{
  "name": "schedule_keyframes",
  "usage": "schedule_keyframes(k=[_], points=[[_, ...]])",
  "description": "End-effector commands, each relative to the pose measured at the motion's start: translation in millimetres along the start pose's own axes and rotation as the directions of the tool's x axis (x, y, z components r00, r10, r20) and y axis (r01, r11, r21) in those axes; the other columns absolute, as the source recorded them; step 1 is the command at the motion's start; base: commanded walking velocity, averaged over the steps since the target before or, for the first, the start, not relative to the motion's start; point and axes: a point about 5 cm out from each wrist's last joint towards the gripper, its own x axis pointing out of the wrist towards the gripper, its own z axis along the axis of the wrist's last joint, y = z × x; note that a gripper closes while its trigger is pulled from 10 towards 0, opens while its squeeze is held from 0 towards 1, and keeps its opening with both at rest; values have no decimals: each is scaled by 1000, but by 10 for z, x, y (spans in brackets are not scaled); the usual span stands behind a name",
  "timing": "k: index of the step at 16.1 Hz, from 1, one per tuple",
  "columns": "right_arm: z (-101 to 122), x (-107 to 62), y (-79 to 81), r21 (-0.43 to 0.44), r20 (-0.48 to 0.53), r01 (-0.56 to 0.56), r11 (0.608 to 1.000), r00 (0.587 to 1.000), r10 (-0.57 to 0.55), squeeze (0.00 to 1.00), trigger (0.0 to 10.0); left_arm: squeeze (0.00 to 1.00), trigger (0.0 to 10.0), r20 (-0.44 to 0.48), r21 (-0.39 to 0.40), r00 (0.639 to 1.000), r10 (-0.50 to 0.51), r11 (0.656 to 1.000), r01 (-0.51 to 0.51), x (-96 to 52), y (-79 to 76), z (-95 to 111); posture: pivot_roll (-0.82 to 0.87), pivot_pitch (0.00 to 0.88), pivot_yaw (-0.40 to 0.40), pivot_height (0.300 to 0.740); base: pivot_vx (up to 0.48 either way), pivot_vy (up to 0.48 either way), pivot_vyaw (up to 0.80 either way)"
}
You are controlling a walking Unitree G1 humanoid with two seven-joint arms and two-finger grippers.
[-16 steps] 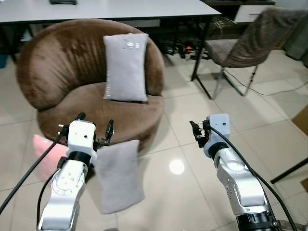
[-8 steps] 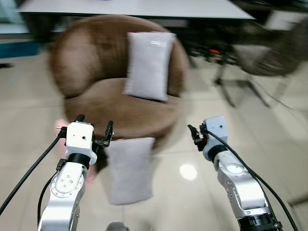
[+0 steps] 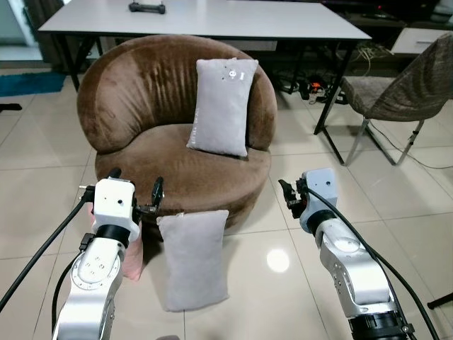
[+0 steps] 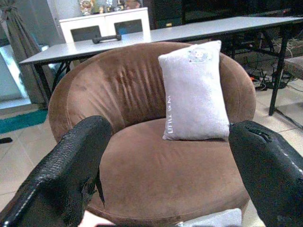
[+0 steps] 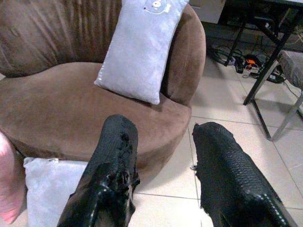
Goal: Move the pillow to the sofa from floor
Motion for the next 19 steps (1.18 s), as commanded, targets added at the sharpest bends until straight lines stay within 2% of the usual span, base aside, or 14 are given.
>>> schedule_keyframes(k=[1, 6, 7, 11, 19], points=[[31, 17, -22, 8, 14, 13, 1000, 1000, -13, 0, 10000, 0, 10000, 0, -1, 1000, -10, 1000, 10, 25, -6, 20, 88, 0, -44, 740, 285, 0, 0], [54, 44, -33, -24, 16, 12, 1000, 1000, -12, 0, 10000, 0, 10000, 2, 1, 1000, -19, 1000, 19, 56, -5, 30, 89, 0, -39, 740, 289, 0, 0], [66, 49, -26, -45, 23, 9, 999, 1000, -8, 0, 10000, 0, 10000, 5, 2, 1000, -19, 1000, 19, 63, 3, 37, 92, 0, -37, 740, 296, 0, 800], [94, 80, -25, 0, 41, 29, 1000, 999, -29, 0, 10000, 0, 10000, 11, 6, 1000, -17, 1000, 17, 84, 22, 54, 97, 0, -35, 740, 293, 0, 200], [127, 133, 14, -31, 59, 15, 999, 998, -13, 0, 10000, 0, 10000, 22, 8, 1000, -21, 1000, 21, 118, 35, 74, 103, 0, -34, 740, 292, 0, 0]])
